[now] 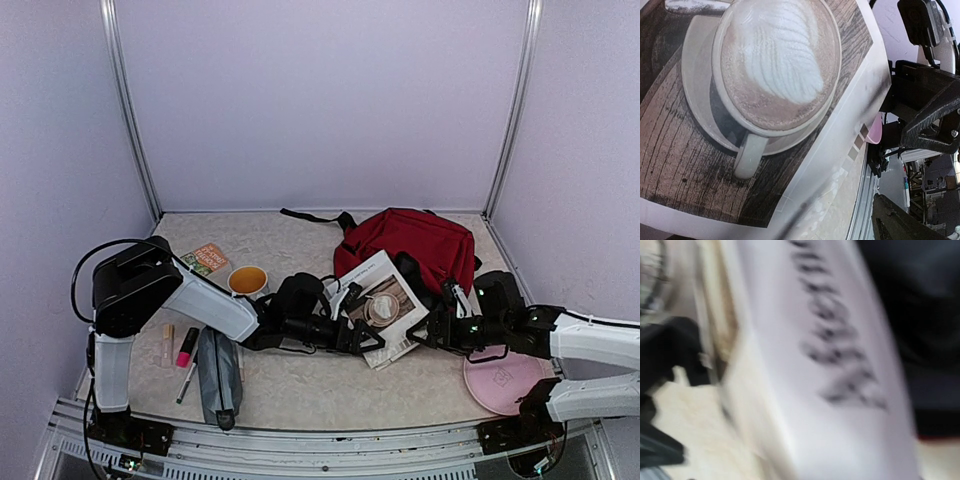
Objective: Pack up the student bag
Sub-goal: Move the book to the student bag, then pick up the book from the student bag.
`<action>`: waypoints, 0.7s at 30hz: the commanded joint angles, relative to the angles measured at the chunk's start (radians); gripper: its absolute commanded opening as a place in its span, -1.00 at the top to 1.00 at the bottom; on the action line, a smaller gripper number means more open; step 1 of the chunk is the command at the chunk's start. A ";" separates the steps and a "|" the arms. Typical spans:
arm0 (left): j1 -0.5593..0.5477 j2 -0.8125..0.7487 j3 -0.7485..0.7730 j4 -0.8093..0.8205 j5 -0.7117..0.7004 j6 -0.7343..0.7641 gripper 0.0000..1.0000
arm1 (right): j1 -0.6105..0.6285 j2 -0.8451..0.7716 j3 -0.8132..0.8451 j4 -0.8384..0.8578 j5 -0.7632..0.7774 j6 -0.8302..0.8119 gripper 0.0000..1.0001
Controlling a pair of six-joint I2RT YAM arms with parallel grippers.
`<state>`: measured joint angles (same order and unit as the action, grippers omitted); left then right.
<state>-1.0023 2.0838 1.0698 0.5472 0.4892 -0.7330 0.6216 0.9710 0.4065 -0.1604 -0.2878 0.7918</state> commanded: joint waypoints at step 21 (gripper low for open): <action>-0.061 -0.112 0.053 -0.062 -0.069 0.223 -0.95 | -0.034 0.060 -0.011 0.508 -0.139 -0.001 0.65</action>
<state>-1.0260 2.0720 1.0897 0.5335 0.4786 -0.6621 0.5869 1.1015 0.3397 0.3931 -0.4603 0.8215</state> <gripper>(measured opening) 0.954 0.229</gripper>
